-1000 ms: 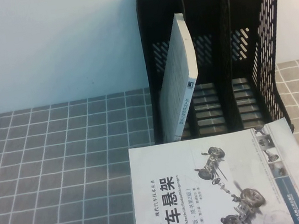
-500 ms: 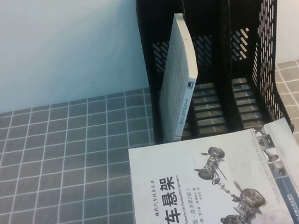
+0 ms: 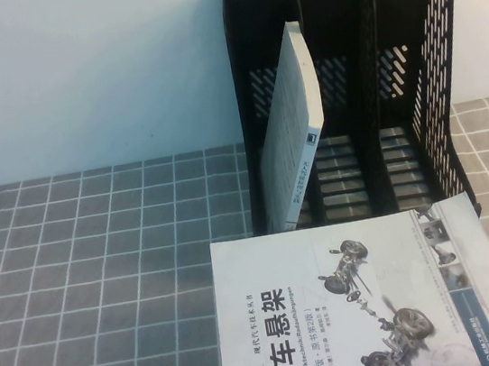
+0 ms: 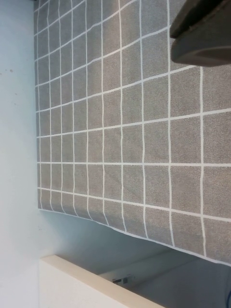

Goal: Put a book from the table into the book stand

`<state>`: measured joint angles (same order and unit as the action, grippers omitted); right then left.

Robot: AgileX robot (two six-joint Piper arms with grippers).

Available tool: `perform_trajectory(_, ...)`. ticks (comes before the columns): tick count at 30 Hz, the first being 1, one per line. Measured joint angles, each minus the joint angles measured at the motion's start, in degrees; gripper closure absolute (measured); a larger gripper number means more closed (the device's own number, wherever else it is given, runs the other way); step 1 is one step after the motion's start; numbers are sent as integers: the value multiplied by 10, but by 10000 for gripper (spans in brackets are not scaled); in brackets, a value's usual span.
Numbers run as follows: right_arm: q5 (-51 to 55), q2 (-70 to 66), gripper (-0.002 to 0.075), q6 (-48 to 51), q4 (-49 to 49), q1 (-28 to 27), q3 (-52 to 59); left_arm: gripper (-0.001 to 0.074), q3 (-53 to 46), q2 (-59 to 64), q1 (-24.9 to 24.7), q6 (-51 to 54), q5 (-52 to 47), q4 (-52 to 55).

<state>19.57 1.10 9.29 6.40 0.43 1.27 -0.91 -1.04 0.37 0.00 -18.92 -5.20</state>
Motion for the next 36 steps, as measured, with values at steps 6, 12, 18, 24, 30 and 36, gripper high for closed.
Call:
perform_trajectory(6,-98,0,729,1,0,0,3,739,-4,0,0,6,81,-9)
perform_trajectory(12,-310,0,729,-4,0,0,3,739,-4,0,0,12,359,-11)
perform_trajectory(18,-450,0,729,-31,-26,0,3,739,-4,0,0,13,519,-13)
perform_trajectory(24,-523,0,729,-38,-53,0,3,739,-4,0,0,-12,630,-13)
perform_trajectory(30,-537,0,729,-39,-106,0,3,739,-4,0,0,-58,688,-14)
perform_trajectory(36,-448,0,729,-45,-130,0,-18,739,68,0,0,-120,485,-14)
